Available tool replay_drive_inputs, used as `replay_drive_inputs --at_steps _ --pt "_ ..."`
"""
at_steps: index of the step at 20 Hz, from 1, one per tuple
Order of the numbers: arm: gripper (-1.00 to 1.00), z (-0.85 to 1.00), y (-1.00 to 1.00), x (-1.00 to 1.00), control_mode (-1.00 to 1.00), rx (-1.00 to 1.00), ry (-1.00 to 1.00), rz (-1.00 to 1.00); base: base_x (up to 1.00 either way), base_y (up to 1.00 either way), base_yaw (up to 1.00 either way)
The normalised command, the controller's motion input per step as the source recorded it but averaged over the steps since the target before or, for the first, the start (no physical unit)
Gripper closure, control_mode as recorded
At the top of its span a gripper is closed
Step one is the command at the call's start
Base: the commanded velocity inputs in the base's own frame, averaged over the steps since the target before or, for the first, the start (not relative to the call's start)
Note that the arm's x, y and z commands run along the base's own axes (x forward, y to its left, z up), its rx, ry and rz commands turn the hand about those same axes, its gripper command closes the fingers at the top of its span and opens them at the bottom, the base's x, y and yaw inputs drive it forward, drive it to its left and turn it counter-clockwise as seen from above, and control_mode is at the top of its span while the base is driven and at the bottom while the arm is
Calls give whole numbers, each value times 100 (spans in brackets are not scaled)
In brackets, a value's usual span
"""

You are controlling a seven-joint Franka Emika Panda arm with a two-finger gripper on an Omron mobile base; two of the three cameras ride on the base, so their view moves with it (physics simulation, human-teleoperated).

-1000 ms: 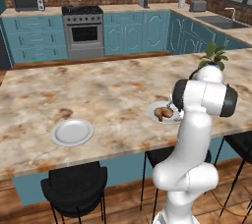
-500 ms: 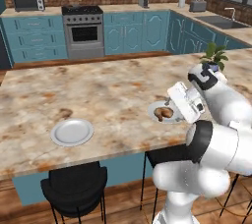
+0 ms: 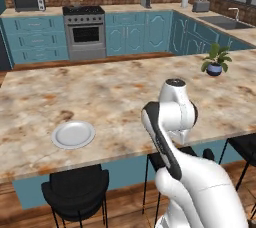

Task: Take the chicken drumsticks from the pan and place one on each plate on the dining counter.

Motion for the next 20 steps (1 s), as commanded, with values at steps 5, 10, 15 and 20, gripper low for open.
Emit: replay_drive_inputs --at_steps 5,10,15,20 --pt "-100 -19 3 -91 -100 -9 -15 2 0 0 0" --pt "-100 -11 0 -33 100 -2 -5 0 -60 0 0" --pt "-100 0 0 0 100 0 0 0 -100 16 2" --pt "-100 0 0 0 100 0 0 0 -22 99 -3"
